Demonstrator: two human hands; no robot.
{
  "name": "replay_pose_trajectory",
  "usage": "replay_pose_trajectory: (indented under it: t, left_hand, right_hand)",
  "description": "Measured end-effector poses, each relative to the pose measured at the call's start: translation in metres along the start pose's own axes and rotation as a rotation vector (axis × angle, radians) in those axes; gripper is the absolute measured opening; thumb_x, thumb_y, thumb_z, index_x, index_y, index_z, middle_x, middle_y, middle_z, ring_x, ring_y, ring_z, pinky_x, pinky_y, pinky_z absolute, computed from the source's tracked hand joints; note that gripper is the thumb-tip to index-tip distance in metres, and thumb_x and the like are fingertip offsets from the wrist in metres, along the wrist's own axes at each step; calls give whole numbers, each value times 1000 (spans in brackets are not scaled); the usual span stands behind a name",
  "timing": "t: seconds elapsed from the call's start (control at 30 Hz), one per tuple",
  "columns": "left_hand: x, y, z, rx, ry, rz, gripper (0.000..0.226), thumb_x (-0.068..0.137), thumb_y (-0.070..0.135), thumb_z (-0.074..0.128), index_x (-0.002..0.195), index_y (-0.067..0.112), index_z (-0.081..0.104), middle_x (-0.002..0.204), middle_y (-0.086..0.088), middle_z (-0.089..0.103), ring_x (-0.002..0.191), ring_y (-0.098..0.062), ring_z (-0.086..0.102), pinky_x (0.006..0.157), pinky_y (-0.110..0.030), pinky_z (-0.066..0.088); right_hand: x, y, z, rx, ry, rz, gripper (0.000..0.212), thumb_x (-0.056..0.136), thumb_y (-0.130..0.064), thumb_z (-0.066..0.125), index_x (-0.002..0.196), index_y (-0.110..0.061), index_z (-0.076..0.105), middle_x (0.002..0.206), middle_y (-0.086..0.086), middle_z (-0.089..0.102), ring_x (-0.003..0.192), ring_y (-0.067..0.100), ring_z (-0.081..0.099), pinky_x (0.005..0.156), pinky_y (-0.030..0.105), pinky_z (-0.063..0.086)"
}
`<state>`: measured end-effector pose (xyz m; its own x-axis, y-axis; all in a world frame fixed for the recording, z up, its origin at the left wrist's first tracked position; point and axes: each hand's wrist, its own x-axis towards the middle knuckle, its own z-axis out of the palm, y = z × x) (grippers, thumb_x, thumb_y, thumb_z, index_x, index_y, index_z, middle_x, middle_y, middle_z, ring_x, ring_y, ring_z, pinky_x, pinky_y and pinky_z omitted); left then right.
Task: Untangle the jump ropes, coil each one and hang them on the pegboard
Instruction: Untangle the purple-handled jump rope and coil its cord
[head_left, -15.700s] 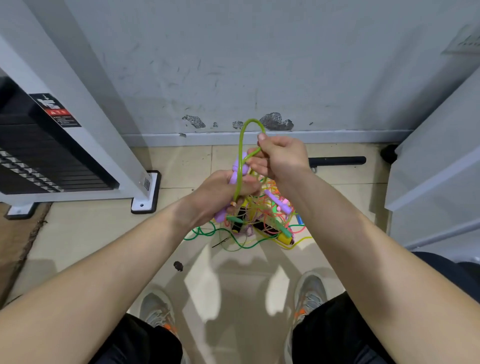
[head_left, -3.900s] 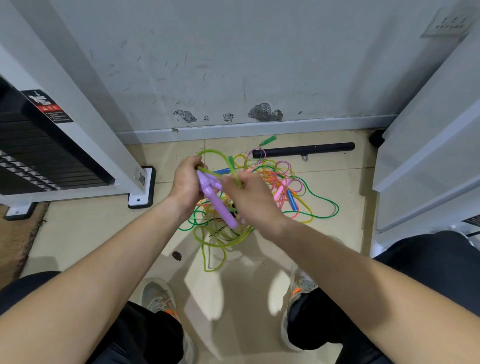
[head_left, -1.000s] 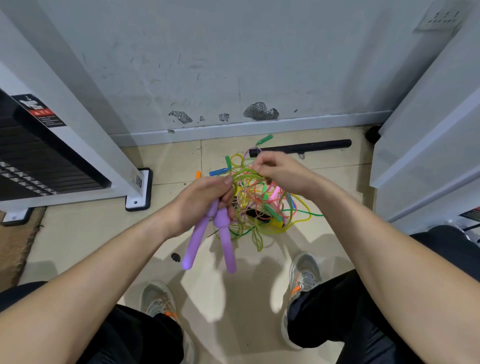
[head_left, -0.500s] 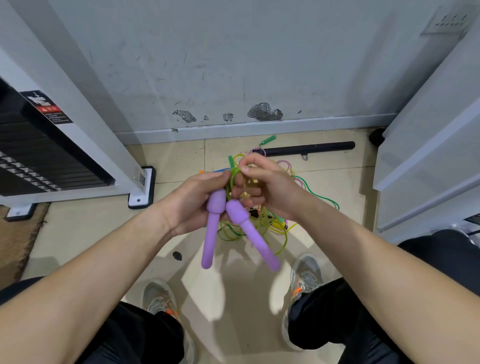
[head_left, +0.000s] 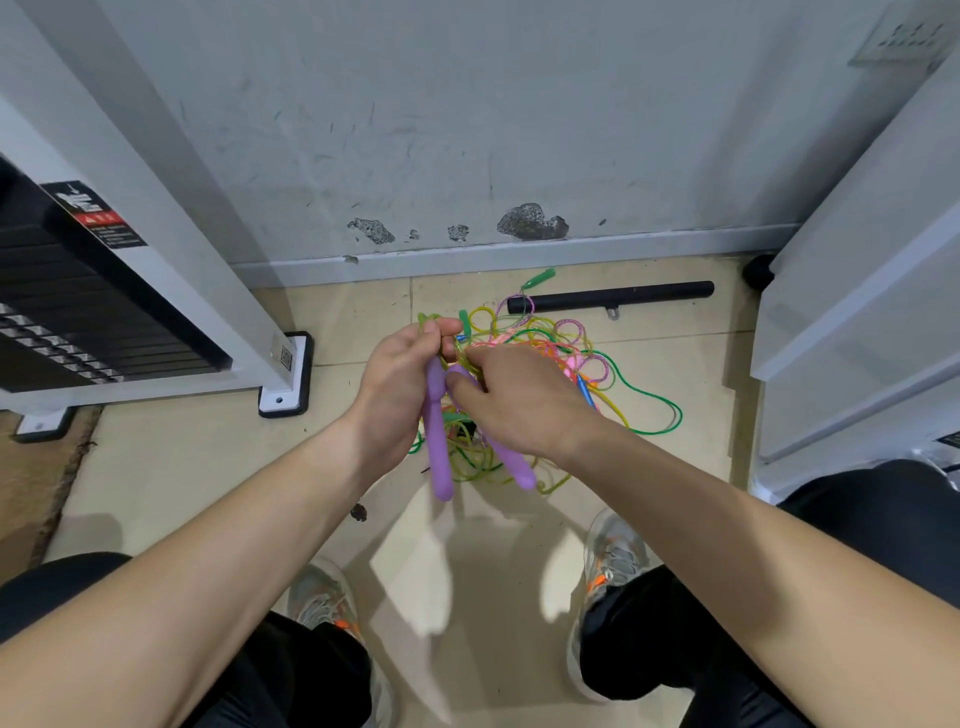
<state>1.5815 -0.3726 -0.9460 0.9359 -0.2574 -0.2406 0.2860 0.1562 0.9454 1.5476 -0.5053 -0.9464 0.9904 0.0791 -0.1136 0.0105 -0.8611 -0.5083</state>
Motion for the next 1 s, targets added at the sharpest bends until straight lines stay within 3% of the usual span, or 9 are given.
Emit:
replay_pose_trajectory:
  t: [0.17,0.33,0.47,0.53,0.6,0.7,0.8,0.87,1.0]
  left_hand:
    - [-5,-4,3,22,-2,37,27,108,16,35,118,1,54,87,-3,55,69,-14,55,61,-20,51]
    - [-3,-4,-2,-19,-28,1,30,106,20,39,125,5,57,105,-1,66,94,-13,62,73,-20,52]
    - [-3,-4,-2,-62,-70,-65,35,106,22,39,133,7,55,117,1,68,84,-10,63,69,-25,51]
    - [-4,-8,-3,-34,-122,-83,38,107,21,35,140,9,50,127,1,64,95,-11,63,78,-29,49]
    - [-7,-11,-4,28,-176,-58,40,107,16,31,143,9,46,132,1,60,113,-11,59,88,-26,51]
    - [-10,-11,-5,246,-227,69,39,108,10,32,146,15,39,141,0,51,128,-14,52,95,-16,48]
    - [-3,-11,-12,414,-173,171,44,105,20,42,149,24,37,141,7,50,96,-19,62,87,-31,54]
    - [-1,-12,-11,373,-119,172,40,106,15,41,146,22,41,134,7,53,72,-15,59,73,-31,55]
    - [-5,-17,0,121,18,76,32,107,7,37,136,15,46,118,4,57,73,-10,57,56,-18,47]
  right_hand:
    - [2,-3,1,69,-5,-33,30,101,-35,49,103,-12,69,85,11,61,88,33,58,73,38,46]
    - [3,-3,-5,81,34,-11,27,98,-38,57,107,-16,69,91,6,45,90,23,44,74,31,33]
    - [4,-5,-5,89,15,-14,21,96,-25,59,77,-16,55,80,4,47,86,30,50,67,31,26]
    - [5,-3,-6,136,-24,8,15,93,-16,59,78,-13,59,77,3,52,85,29,54,63,30,28]
    - [6,-1,-9,237,-66,42,16,89,-8,59,73,-12,61,69,1,50,71,24,49,57,28,29]
    - [4,0,-12,688,-118,134,14,87,7,54,79,4,66,62,6,50,57,18,45,55,27,39]
    - [1,-4,-12,1116,-97,184,20,94,9,51,106,10,67,79,14,60,64,16,57,65,25,53]
    - [-2,-8,-5,1131,-17,159,21,97,3,55,113,0,68,82,9,66,68,13,62,70,25,55]
    - [-7,-12,15,1111,69,227,35,97,-6,57,130,-12,65,82,-1,66,64,11,60,75,31,54]
